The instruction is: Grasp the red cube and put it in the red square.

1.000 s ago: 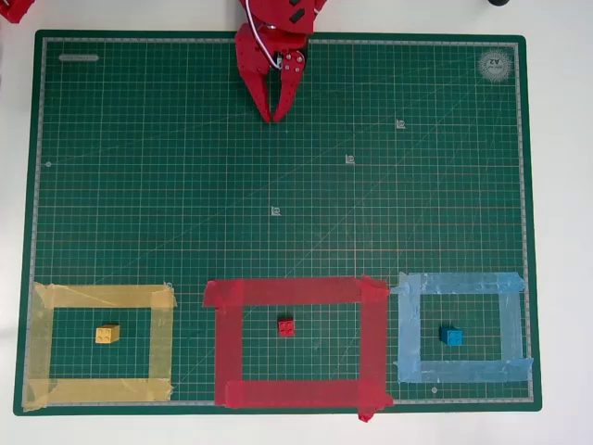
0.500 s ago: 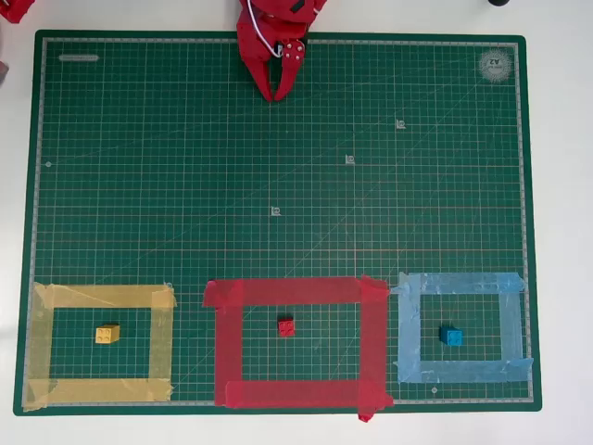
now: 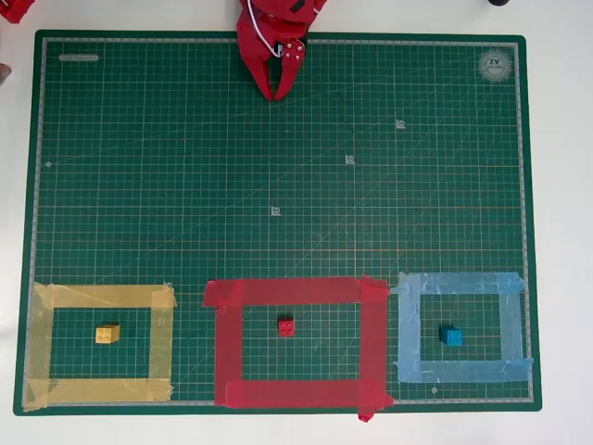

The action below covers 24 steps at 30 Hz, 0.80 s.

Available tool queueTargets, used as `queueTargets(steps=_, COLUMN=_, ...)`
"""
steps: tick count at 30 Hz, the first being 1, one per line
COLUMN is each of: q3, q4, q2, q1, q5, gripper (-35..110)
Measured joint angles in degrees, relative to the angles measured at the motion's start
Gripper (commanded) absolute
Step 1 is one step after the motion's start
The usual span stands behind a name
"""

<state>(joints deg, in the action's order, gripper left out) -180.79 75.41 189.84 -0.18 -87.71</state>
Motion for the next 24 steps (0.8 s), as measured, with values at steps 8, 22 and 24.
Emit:
queueTargets(steps=8, q3=0.0, q4=0.0, q2=0.0, q1=1.1, q5=0.0, gripper=0)
queueTargets(steps=22, q3=0.0, q4=0.0, q2=0.0, q1=1.3, q5=0.2, gripper=0)
queueTargets(steps=24, q3=0.0, q4=0.0, q2=0.0, q1=1.3, q5=0.2, gripper=0)
